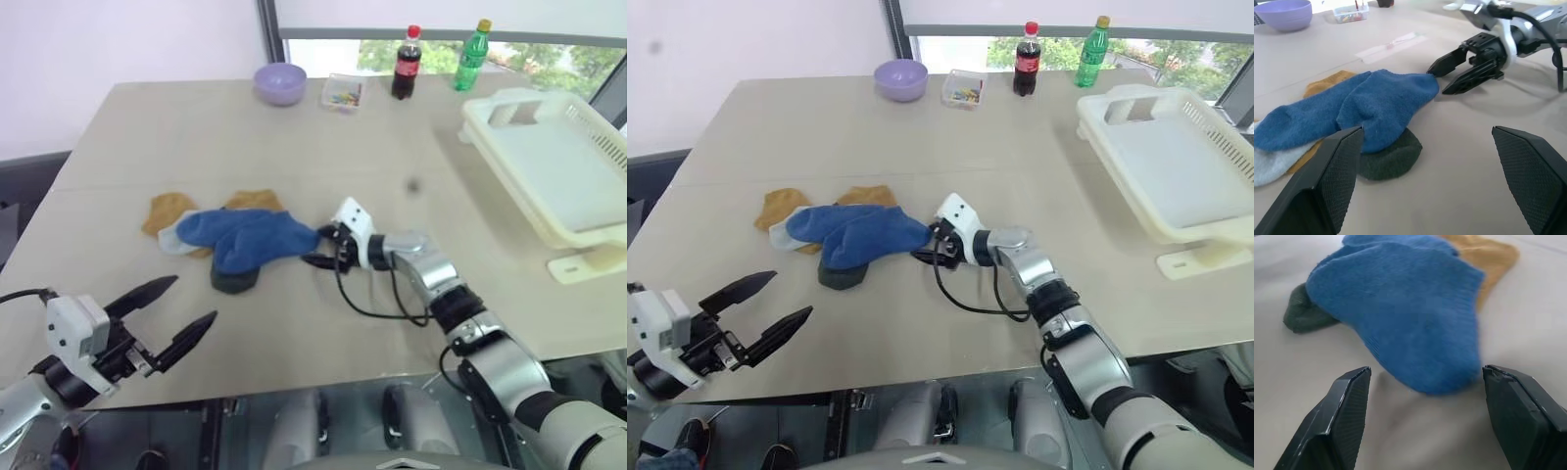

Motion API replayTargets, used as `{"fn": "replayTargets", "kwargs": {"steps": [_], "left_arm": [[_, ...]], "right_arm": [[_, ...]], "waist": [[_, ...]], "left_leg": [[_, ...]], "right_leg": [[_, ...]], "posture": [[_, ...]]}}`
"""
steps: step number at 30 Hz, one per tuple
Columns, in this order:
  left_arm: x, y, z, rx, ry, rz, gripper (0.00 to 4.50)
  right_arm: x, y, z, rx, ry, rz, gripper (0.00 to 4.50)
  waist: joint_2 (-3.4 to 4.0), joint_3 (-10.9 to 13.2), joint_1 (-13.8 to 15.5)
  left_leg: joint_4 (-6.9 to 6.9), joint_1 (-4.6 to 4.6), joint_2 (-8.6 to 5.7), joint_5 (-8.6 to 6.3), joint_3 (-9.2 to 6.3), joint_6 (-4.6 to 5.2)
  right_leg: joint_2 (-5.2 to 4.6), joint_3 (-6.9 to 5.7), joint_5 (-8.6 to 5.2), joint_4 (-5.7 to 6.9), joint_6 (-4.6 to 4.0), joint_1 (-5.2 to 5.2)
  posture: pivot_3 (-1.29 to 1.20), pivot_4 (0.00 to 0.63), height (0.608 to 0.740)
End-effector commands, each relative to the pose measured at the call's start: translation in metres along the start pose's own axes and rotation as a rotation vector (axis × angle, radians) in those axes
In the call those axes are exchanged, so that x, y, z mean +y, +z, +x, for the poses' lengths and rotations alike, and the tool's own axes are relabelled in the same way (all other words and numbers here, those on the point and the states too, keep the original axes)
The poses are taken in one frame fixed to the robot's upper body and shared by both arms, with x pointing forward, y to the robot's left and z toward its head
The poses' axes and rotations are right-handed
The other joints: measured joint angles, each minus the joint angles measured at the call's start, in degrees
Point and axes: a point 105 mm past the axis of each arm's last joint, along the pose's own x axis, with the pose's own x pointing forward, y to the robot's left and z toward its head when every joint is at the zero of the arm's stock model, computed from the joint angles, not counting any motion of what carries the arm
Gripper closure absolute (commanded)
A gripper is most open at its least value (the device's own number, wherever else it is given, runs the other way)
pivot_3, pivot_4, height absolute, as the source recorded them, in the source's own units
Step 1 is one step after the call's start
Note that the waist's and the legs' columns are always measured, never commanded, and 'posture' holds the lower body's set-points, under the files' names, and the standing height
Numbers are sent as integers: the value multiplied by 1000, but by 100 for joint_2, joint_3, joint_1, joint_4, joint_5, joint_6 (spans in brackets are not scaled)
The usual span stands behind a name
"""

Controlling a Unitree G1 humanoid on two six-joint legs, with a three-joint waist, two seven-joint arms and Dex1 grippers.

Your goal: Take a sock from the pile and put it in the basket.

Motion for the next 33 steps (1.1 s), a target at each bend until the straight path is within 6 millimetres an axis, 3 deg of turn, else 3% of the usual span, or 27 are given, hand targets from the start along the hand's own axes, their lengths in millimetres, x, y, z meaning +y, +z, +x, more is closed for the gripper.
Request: {"fn": "replayTargets", "kwargs": {"steps": [1, 4, 9, 19, 26, 33], "left_arm": [[-2, 13, -3, -31, 13, 33, 0], [-2, 13, -4, -30, 20, 33, 0], [-3, 12, -4, -32, 14, 11, 0], [-6, 15, 7, -31, -49, -3, 0], [-29, 13, 22, -12, -169, -40, 0], [-40, 13, 37, -23, -246, -52, 0]], "right_arm": [[1, 15, 5, -36, 5, -43, 795], [2, 16, 7, -48, 9, -41, 1957], [1, 13, 6, -45, 7, -44, 4422], [-6, 6, -23, 1, -37, -69, 4422], [-6, -11, -84, 116, -72, -40, 4422], [26, -36, -153, 307, 21, 61, 4422]], "waist": [[0, 0, -15], [0, 0, -37], [1, 0, -58], [0, 0, -34], [1, 0, -6], [-1, -1, 91]], "left_leg": [[0, 0, 0, 0, -1, -1], [-1, 1, 0, 0, -3, -3], [-4, -1, 0, 0, -1, -4], [-5, -8, -1, 2, 5, -6], [-6, -12, -3, 2, 10, -5], [-6, -10, -1, -12, 9, 21]], "right_leg": [[0, 0, 0, 1, 0, 0], [0, -1, 0, 2, -1, 0], [0, 1, 0, 2, -1, -8], [-2, 8, 0, 13, -1, -25], [-5, 13, 0, 17, -1, -30], [-5, 12, -2, 13, -1, -31]], "posture": [[0, 150, 733], [0, 150, 733], [0, 150, 733], [0, 150, 733], [0, 150, 733], [0, 150, 733]]}}
